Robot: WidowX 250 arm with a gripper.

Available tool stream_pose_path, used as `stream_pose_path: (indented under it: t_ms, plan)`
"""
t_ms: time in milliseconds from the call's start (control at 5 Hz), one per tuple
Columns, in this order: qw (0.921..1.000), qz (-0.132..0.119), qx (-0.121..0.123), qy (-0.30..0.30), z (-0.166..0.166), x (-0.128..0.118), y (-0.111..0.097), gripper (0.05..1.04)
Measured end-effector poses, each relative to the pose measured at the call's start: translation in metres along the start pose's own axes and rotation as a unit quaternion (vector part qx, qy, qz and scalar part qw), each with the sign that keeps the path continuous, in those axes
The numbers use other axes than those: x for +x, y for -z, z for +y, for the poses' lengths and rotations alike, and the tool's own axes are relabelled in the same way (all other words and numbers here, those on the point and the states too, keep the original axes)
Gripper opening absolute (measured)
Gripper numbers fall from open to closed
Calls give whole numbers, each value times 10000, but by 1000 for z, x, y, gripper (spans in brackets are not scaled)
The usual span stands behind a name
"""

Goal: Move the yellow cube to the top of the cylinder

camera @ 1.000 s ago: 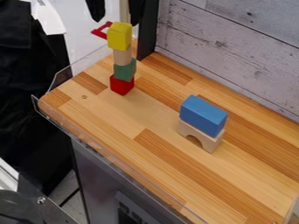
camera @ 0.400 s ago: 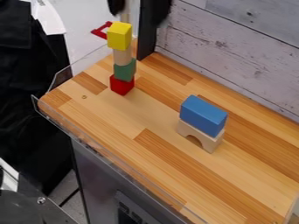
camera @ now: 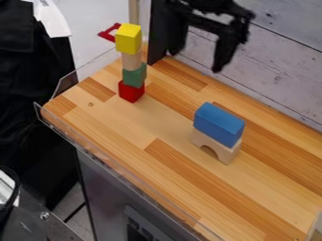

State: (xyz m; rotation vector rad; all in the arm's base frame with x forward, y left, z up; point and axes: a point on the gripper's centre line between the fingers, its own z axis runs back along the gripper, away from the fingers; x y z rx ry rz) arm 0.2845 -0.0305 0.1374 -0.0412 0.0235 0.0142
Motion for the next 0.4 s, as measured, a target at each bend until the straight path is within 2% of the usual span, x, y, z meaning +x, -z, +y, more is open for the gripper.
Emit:
stream_pose_path:
  t_ms: [400]
  plan:
    - [9998, 220, 17, 32, -8, -1, 21, 1000]
